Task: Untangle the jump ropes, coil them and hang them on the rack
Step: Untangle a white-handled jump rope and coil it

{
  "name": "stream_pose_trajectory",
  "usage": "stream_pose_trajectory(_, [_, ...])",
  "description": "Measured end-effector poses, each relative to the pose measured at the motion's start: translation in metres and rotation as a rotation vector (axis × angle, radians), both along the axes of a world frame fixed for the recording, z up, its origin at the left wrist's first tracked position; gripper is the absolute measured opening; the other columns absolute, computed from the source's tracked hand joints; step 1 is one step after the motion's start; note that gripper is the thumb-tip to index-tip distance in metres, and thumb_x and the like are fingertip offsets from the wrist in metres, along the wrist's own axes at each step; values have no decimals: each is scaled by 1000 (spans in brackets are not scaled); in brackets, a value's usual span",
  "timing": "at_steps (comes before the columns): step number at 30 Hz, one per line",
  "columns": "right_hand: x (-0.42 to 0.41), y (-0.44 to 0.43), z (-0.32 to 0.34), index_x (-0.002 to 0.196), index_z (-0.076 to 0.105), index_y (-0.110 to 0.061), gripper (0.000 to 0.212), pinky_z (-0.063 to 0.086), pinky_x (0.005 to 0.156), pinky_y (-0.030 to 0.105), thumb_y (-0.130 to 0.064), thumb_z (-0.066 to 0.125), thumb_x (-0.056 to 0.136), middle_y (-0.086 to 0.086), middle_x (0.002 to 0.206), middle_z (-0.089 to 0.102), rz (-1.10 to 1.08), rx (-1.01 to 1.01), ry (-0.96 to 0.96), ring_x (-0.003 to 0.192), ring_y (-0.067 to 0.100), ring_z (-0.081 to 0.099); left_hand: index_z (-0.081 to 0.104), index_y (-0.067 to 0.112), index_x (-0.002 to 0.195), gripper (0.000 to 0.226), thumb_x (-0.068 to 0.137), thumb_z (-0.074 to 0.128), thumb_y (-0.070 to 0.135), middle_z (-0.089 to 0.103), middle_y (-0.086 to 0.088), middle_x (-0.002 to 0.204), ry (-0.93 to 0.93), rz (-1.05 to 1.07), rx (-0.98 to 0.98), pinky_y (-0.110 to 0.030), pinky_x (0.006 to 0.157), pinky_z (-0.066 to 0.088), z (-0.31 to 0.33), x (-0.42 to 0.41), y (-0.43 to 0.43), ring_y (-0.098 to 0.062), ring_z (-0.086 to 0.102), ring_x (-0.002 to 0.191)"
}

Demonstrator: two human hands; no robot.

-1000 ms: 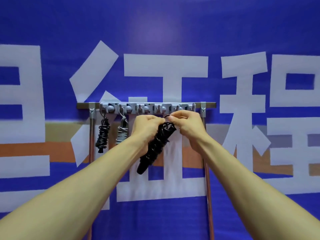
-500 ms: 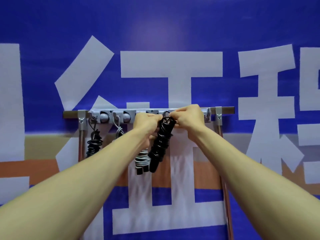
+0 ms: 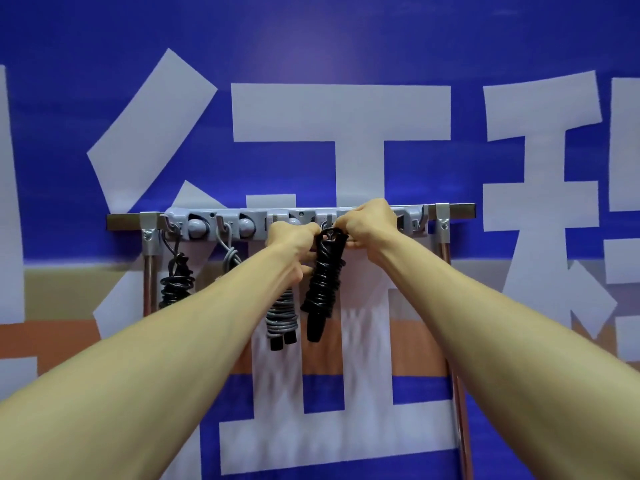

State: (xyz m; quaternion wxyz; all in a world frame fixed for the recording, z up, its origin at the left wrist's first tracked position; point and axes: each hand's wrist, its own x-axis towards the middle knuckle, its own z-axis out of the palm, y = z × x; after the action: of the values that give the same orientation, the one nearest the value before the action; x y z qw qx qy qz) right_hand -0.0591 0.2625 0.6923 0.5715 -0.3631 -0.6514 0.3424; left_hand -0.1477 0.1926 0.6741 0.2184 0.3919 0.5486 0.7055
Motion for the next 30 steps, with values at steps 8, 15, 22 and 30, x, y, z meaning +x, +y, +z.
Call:
stream_pose_trajectory(8, [27,-29,-29,79,75,-10,18,54,84,34,-8,57,81,15,93,72,-28,146,-61,100,26,63,60,19,85,12,85,54,9,52,-7,81,255,27,-10,-31,69,34,-25,1,-16,-17,47,73])
stream_pose_trajectory(15, [58,-88,-98,101,73,-11,33,47,94,30,-1,50,81,7,108,69,-60,216,-263,107,19,60,68,16,100,22,94,50,6,68,-2,90,333,-12,-93,-20,68,46,-97,27,-84,-13,63,83])
stream_pose_trajectory(22, [89,-140,-208,98,71,-13,25,56,84,38,-2,53,84,7,99,70,75,-35,-395,87,22,67,70,16,103,23,94,50,10,71,-1,97,284,-75,-297,-23,73,48,-210,57,-160,-13,66,91])
stream_pose_trajectory(30, [143,-211,-362,86,65,-16,9,57,70,31,-8,60,85,2,78,63,255,-324,-613,69,16,59,70,21,90,23,89,52,8,70,1,85,268,-182,-583,-30,79,49,-368,106,-255,-18,64,82])
